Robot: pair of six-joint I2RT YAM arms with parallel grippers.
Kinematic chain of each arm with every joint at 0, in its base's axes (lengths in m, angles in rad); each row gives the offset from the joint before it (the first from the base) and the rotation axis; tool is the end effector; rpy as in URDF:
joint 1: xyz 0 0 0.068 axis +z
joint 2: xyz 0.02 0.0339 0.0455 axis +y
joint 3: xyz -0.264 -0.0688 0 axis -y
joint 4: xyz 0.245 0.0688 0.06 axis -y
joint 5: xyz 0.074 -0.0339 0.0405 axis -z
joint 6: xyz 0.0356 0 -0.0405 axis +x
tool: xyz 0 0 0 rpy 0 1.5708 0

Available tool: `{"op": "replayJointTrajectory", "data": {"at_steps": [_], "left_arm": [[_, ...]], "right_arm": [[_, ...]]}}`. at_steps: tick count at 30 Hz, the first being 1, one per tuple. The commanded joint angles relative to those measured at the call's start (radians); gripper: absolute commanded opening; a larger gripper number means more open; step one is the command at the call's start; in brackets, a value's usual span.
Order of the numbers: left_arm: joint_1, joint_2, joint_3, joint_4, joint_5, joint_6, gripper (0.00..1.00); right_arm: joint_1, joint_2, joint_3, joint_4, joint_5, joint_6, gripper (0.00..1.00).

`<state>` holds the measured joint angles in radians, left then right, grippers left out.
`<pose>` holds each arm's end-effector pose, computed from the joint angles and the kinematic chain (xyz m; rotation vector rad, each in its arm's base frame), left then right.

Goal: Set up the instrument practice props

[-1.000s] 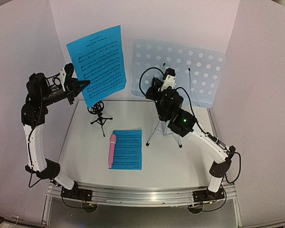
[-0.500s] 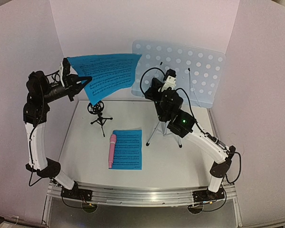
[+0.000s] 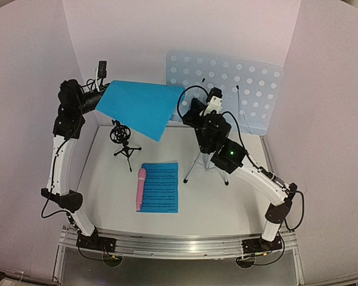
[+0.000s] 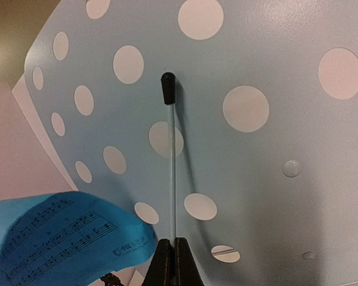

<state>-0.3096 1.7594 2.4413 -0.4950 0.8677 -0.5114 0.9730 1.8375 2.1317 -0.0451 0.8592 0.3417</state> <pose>0.2939 -0.1225 0.5918 0.6286 1.4506 -1.2508 0.2479 0.3162 0.5206 0.3075 1.3958 0.5212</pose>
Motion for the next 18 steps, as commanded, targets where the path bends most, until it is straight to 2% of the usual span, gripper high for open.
{"op": "replayJointTrajectory", "data": {"at_steps": [1, 4, 8, 18], "left_arm": [[-0.005, 0.012, 0.029, 0.179, -0.001, -0.151, 0.00], [-0.005, 0.025, 0.056, 0.223, -0.013, -0.213, 0.00], [-0.008, 0.029, 0.025, 0.400, -0.015, -0.369, 0.00], [-0.069, 0.082, 0.047, 0.561, -0.096, -0.380, 0.00]], "right_arm": [[-0.005, -0.039, -0.027, -0.007, 0.016, 0.001, 0.00], [-0.007, -0.043, -0.030, -0.007, 0.002, -0.006, 0.00], [-0.006, -0.047, -0.041, -0.007, -0.013, -0.027, 0.00], [-0.006, -0.028, -0.027, -0.007, -0.091, -0.072, 0.00]]}}
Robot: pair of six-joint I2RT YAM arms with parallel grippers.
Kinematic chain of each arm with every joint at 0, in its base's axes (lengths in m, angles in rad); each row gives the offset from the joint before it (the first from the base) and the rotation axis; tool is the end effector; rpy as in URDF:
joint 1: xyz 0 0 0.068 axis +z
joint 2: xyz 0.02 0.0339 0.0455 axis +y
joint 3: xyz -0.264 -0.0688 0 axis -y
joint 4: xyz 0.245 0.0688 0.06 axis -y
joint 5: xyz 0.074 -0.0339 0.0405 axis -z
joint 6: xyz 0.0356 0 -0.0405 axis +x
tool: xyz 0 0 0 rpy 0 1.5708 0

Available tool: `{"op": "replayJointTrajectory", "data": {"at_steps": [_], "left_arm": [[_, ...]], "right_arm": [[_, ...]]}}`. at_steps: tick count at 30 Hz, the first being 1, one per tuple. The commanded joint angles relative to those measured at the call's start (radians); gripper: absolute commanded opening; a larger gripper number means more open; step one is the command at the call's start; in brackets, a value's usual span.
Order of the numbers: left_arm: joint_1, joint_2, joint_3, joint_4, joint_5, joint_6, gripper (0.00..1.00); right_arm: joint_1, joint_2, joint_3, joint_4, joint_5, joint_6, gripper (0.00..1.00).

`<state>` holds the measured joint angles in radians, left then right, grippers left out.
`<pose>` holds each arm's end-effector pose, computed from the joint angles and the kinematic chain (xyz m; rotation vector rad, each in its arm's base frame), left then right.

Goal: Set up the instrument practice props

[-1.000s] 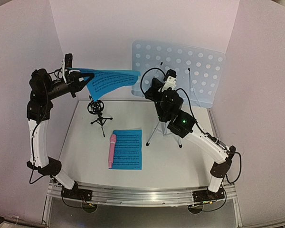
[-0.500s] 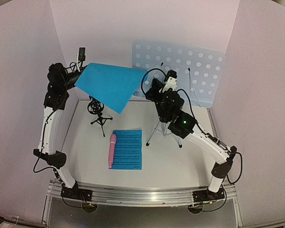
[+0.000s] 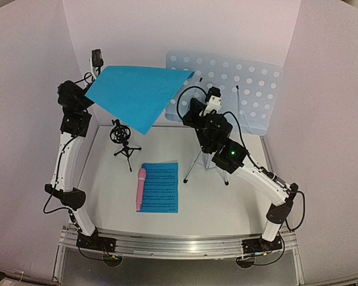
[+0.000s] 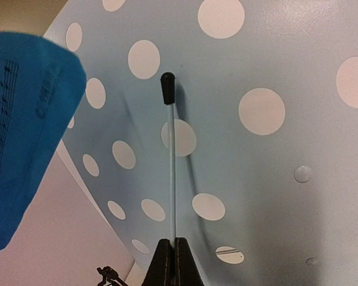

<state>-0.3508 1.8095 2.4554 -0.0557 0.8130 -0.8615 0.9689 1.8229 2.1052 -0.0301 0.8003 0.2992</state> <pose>0.2952 -0.1355 0.6202 0.5381 1.1942 -1.4489 0.2476 0.3153 0.5197 0.2323 1.3973 0.5267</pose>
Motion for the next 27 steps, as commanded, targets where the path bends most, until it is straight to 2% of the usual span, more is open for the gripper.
{"op": "replayJointTrajectory", "data": {"at_steps": [1, 9, 19, 27], "left_arm": [[-0.036, 0.038, 0.034, 0.123, -0.047, -0.025, 0.00], [-0.082, 0.079, 0.051, 0.124, -0.107, 0.045, 0.00], [-0.083, 0.102, 0.077, 0.222, -0.137, 0.051, 0.00], [-0.090, 0.119, 0.070, 0.225, -0.171, 0.081, 0.00]], "right_arm": [[-0.002, -0.013, 0.002, -0.022, -0.038, -0.031, 0.00], [-0.002, -0.007, 0.001, -0.022, -0.064, -0.033, 0.00], [-0.003, -0.018, -0.011, -0.022, -0.063, -0.029, 0.00], [-0.002, -0.037, -0.038, -0.022, -0.097, -0.029, 0.00]]}}
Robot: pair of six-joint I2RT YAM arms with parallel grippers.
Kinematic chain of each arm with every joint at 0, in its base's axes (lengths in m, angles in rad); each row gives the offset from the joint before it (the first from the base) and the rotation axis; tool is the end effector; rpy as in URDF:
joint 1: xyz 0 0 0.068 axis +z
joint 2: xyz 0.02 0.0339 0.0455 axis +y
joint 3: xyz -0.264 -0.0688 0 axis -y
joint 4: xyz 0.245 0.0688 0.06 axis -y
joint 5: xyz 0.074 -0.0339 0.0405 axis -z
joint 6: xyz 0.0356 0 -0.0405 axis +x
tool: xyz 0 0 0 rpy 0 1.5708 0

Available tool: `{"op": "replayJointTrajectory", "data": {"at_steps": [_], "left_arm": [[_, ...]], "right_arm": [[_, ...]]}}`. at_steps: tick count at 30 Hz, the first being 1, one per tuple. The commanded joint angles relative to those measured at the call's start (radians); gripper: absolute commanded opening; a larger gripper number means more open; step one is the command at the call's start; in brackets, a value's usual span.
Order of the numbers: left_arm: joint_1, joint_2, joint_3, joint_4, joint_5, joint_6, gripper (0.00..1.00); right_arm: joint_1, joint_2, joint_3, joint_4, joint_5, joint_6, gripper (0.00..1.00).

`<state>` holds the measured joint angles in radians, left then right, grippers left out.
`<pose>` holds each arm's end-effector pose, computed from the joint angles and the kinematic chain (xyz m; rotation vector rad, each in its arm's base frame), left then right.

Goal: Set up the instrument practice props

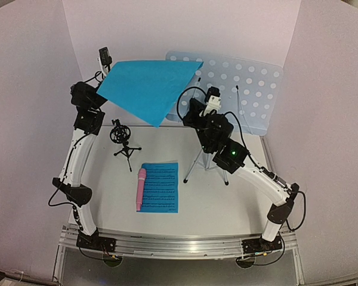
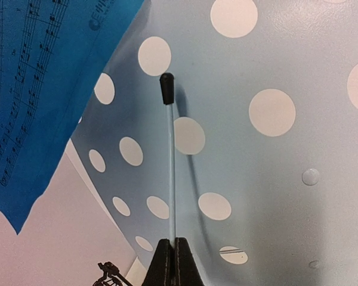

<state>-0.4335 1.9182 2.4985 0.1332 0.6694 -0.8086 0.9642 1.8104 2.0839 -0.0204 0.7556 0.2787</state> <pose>0.3165 -0.1708 0.6129 0.5068 1.0153 -1.4052 0.2476 0.3140 0.5189 0.1839 1.3965 0.5381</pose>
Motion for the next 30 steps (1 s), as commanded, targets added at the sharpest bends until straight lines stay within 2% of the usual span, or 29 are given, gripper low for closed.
{"op": "replayJointTrajectory", "data": {"at_steps": [1, 15, 21, 23, 30], "left_arm": [[-0.011, 0.011, 0.015, 0.030, -0.028, 0.034, 0.00], [-0.034, 0.014, -0.074, -0.045, 0.000, 0.057, 0.00], [-0.041, 0.031, -0.061, -0.091, 0.019, 0.076, 0.00], [-0.043, 0.037, -0.032, -0.161, 0.058, 0.116, 0.00], [-0.049, 0.036, 0.057, -0.558, 0.126, 0.366, 0.00]], "right_arm": [[0.002, -0.025, -0.014, -0.032, -0.074, -0.013, 0.00], [0.002, -0.044, -0.040, 0.009, -0.141, -0.021, 0.00], [0.002, -0.048, -0.041, 0.011, -0.150, -0.010, 0.00], [0.003, -0.052, -0.044, 0.011, -0.135, -0.004, 0.00], [0.002, -0.065, -0.051, 0.011, -0.092, -0.008, 0.00]]}}
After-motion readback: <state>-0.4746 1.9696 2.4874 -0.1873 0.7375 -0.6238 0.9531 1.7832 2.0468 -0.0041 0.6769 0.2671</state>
